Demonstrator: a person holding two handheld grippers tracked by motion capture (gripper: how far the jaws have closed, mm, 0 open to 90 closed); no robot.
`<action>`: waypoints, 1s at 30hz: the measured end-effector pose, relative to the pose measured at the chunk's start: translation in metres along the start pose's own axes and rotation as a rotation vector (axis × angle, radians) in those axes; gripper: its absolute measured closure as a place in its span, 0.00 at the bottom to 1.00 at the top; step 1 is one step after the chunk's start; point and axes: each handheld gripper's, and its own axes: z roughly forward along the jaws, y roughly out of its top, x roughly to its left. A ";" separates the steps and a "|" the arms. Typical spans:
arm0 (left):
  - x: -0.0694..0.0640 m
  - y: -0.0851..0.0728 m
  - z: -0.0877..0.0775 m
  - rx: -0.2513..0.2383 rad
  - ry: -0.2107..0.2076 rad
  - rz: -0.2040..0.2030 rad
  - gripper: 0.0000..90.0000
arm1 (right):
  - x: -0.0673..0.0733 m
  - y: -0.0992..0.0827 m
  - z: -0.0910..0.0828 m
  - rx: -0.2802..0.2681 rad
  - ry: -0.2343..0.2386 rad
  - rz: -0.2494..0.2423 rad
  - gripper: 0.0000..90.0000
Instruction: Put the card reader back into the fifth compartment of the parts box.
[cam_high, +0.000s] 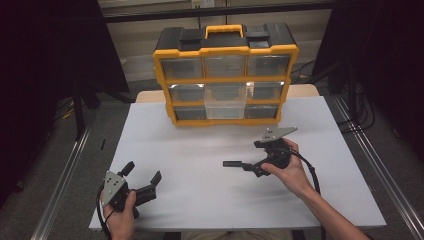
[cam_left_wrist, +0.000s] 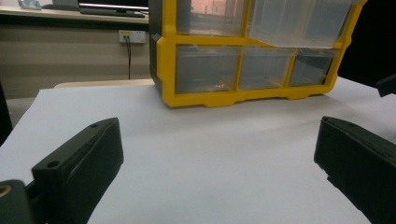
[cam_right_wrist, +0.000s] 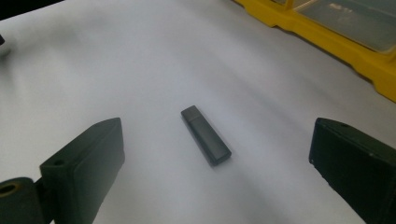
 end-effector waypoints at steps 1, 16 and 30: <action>0.000 0.000 0.000 0.001 -0.001 0.000 0.02 | 0.000 0.002 0.002 0.002 0.002 -0.007 0.04; 0.000 0.000 0.000 -0.003 -0.006 -0.008 0.02 | -0.009 0.024 0.038 0.200 0.092 -0.025 0.09; 0.001 0.000 -0.001 -0.002 -0.009 -0.006 0.02 | -0.012 0.031 0.067 0.388 0.128 -0.096 0.29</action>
